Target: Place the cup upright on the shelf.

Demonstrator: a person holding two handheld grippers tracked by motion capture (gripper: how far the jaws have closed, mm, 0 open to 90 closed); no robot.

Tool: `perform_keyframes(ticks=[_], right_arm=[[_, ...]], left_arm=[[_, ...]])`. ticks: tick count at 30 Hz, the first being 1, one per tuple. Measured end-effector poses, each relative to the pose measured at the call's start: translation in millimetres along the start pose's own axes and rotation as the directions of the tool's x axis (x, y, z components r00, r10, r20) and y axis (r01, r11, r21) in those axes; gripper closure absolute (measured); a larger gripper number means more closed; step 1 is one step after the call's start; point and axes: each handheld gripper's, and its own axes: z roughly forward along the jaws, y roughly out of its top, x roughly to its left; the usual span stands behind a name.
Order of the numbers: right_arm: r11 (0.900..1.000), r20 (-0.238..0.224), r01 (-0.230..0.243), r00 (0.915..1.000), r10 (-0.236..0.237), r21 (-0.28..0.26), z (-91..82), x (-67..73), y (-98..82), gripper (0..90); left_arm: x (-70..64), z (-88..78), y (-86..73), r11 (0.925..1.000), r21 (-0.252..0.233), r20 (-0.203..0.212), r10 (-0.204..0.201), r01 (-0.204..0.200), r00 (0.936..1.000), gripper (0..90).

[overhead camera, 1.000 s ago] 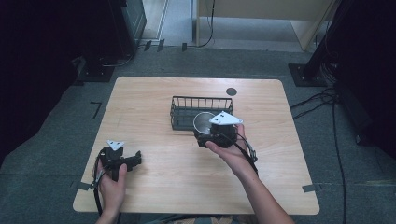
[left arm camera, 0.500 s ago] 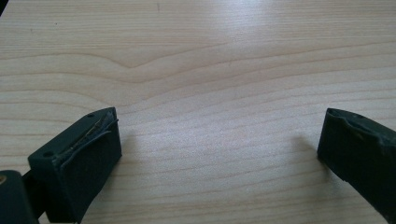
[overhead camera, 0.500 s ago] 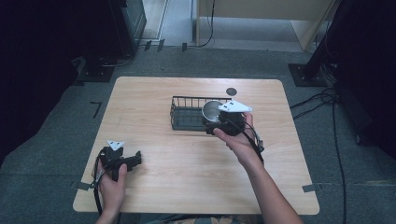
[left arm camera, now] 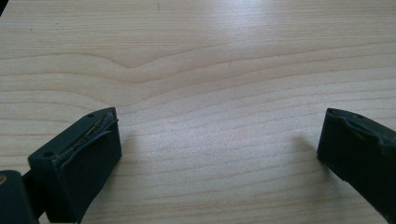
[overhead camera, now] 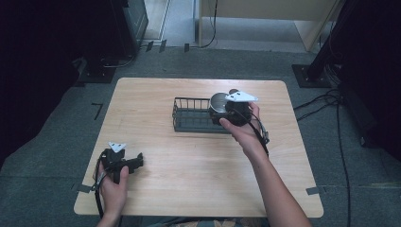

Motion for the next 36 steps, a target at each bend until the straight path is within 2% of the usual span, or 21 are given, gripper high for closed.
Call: perform_keyframes(ticks=[10, 16, 27, 36], right_arm=[[1.000, 0.042, -0.016, 0.9990, 0.016, 0.018, 19.1, -12.2, 7.3, 18.3], [1.000, 0.068, -0.003, 0.9977, 0.002, 0.012, 30.2, -14.9, 4.0, 18.3], [0.997, 0.068, -0.033, 0.9973, 0.028, 0.065, 46.8, -20.3, -8.7, 18.3], [0.996, 0.063, -0.028, 0.9978, 0.022, 0.088, 53.8, -18.2, -12.2, 18.3]], left_arm=[[0.1, -0.1, 0.0, 1.0000, 0.002, 0.000, 0.002, -0.002, 1.0000, 0.0], [0.1, -0.1, 0.0, 1.0000, 0.002, 0.000, 0.002, -0.002, 1.0000, 0.0], [0.1, -0.1, 0.0, 1.0000, 0.002, 0.000, 0.002, -0.002, 1.0000, 0.0], [0.1, -0.1, 0.0, 1.0000, 0.002, 0.000, 0.002, -0.002, 1.0000, 0.0]])
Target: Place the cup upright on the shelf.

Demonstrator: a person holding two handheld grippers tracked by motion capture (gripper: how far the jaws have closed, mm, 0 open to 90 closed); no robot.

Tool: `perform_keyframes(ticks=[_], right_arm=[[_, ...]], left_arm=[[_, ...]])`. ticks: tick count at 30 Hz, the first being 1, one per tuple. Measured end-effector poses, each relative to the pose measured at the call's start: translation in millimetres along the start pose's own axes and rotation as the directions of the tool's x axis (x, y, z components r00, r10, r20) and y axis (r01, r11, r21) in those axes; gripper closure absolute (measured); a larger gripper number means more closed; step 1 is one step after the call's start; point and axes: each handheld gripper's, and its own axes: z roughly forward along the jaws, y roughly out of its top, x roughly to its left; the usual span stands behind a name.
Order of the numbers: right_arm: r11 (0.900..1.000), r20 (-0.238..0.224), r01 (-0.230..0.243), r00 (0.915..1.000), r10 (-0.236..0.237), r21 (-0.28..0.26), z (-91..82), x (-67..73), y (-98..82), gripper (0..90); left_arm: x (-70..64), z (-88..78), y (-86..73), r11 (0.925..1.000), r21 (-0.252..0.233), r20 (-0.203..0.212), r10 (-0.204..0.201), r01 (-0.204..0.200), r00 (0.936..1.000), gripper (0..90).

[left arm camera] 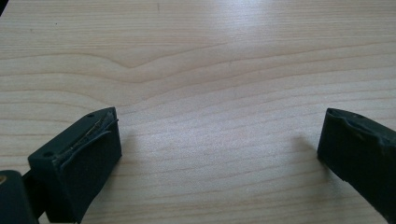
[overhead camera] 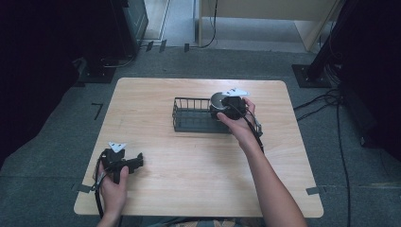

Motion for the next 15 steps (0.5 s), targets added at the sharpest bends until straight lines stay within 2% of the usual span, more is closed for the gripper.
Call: perform_keyframes(ticks=[15], right_arm=[[0.999, -0.001, 0.001, 1.0000, 0.000, 0.044, 14.0, 0.9, -5.9, 18.3]], left_arm=[[0.0, 0.0, 0.0, 1.0000, 0.000, 0.000, 0.000, 0.000, 1.0000, 0.0]])
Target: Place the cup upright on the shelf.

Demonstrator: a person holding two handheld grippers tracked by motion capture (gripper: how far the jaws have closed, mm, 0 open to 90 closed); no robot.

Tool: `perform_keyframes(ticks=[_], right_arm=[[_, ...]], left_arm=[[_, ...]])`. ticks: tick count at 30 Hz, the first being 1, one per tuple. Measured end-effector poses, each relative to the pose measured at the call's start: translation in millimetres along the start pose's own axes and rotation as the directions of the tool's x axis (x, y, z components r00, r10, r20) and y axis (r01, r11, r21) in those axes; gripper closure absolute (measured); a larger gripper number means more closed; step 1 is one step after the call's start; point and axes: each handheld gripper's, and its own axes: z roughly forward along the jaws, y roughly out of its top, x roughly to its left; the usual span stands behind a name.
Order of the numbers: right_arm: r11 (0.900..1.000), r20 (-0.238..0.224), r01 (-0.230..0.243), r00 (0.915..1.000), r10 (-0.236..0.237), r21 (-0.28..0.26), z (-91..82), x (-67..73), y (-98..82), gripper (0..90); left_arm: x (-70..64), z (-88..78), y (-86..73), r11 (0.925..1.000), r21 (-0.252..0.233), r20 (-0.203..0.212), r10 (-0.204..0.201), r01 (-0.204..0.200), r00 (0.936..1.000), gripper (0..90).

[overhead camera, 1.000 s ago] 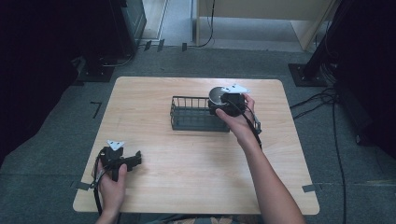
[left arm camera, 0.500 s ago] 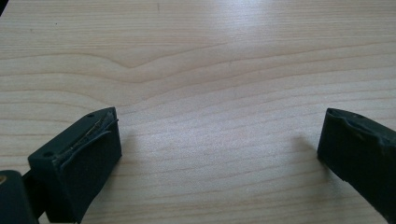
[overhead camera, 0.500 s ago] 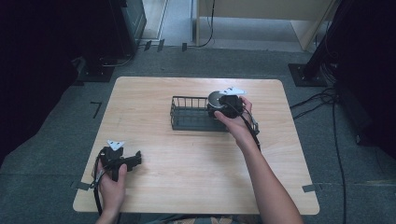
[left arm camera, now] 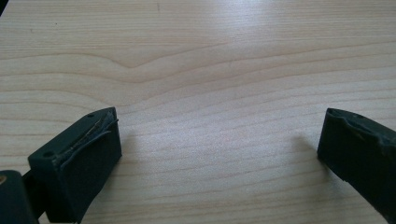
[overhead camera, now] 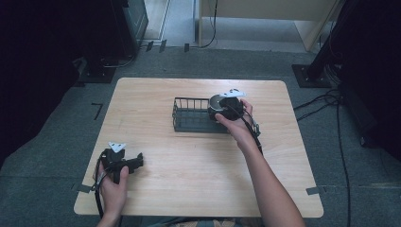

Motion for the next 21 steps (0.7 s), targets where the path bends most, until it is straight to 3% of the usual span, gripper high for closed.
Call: perform_keyframes(ticks=[13, 19, 21], right_arm=[[1.000, -0.021, -0.011, 0.9997, 0.011, 0.013, 3.6, -4.3, -7.7, 17.5], [0.999, -0.043, -0.032, 0.9986, 0.032, 0.000, -1.3, -6.7, -5.3, 4.7], [0.999, -0.048, -0.034, 0.9983, 0.033, -0.002, -3.7, -7.2, -4.7, 4.1]], left_arm=[[0.0, 0.0, 0.0, 1.0000, 0.000, 0.000, 0.001, -0.001, 1.0000, 0.0], [0.0, 0.0, 0.0, 1.0000, 0.000, 0.000, 0.000, 0.000, 1.0000, 0.0], [0.0, 0.0, 0.0, 1.0000, 0.000, 0.000, 0.000, 0.000, 1.0000, 0.0]])
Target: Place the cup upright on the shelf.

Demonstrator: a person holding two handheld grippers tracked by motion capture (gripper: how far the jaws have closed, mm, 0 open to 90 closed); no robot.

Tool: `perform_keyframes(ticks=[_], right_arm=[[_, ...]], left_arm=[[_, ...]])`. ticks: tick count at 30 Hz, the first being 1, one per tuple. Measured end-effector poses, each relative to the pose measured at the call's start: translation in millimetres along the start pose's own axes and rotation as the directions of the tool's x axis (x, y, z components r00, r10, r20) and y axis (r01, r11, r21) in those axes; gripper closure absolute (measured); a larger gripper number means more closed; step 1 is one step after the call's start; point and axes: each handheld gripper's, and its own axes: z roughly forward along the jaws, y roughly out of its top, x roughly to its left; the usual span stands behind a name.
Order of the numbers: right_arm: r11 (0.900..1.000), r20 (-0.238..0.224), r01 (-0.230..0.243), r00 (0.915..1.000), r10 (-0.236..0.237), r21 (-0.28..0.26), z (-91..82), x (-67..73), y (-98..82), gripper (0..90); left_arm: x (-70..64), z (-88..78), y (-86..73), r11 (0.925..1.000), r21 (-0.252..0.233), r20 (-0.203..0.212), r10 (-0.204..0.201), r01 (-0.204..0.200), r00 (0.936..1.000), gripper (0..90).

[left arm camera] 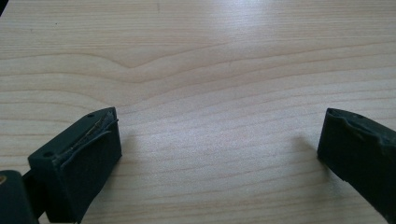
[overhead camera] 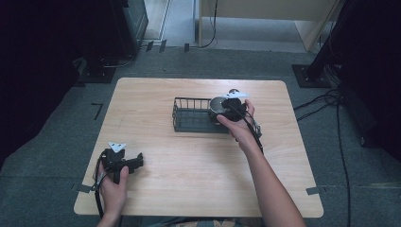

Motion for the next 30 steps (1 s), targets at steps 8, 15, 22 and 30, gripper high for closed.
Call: perform_keyframes(ticks=[8, 15, 22, 30], right_arm=[[1.000, 0.008, 0.006, 1.0000, -0.005, -0.019, -15.7, -0.1, 1.8, 2.0], [0.999, 0.013, 0.016, 0.9998, -0.016, -0.034, -31.1, 0.6, 1.5, 0.0], [1.000, 0.037, 0.010, 0.9993, -0.010, -0.019, -49.0, -5.9, -11.5, 0.0], [1.000, 0.039, -0.003, 0.9992, 0.004, -0.029, -64.3, -13.7, -24.5, 0.0]], left_arm=[[0.0, 0.0, 0.0, 1.0000, 0.000, 0.001, 0.002, -0.002, 1.0000, 0.0], [0.0, 0.0, 0.0, 1.0000, -0.001, 0.002, 0.002, -0.002, 1.0000, 0.0], [-0.8, -0.1, -0.4, 1.0000, -0.003, 0.005, 0.004, -0.004, 1.0000, 0.0], [-0.9, -0.1, -0.4, 1.0000, -0.003, 0.005, 0.004, -0.004, 1.0000, 0.0]])
